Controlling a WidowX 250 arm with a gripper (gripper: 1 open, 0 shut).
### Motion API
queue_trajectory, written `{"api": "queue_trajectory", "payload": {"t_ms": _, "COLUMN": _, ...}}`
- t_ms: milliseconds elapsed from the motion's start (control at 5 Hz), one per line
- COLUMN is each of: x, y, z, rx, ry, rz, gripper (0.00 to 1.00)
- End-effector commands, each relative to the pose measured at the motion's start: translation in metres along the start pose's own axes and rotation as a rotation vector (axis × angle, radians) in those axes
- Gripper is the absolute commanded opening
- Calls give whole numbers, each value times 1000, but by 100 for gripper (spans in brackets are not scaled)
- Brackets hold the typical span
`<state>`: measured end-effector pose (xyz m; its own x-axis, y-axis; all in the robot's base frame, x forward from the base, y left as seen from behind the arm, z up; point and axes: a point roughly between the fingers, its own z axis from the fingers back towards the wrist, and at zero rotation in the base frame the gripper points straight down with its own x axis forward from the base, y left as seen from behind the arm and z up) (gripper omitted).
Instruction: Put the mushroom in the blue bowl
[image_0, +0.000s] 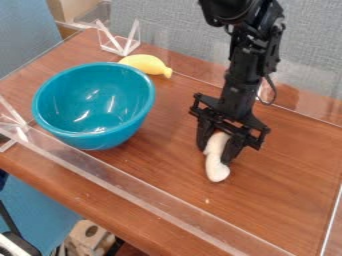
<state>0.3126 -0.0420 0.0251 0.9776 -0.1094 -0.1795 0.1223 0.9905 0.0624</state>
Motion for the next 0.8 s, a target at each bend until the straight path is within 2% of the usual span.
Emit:
{"api": "queue_trajectory", "payload": {"t_ms": 0, "x": 4, "y": 11, "z": -15, "rx": 0, "ry": 18, "rz": 28, "gripper": 0}}
{"api": "queue_trajectory", "payload": {"t_ms": 600, "x": 1, "y": 13, "z": -20, "rx": 7, "ry": 42, "rz": 38, "gripper": 0}}
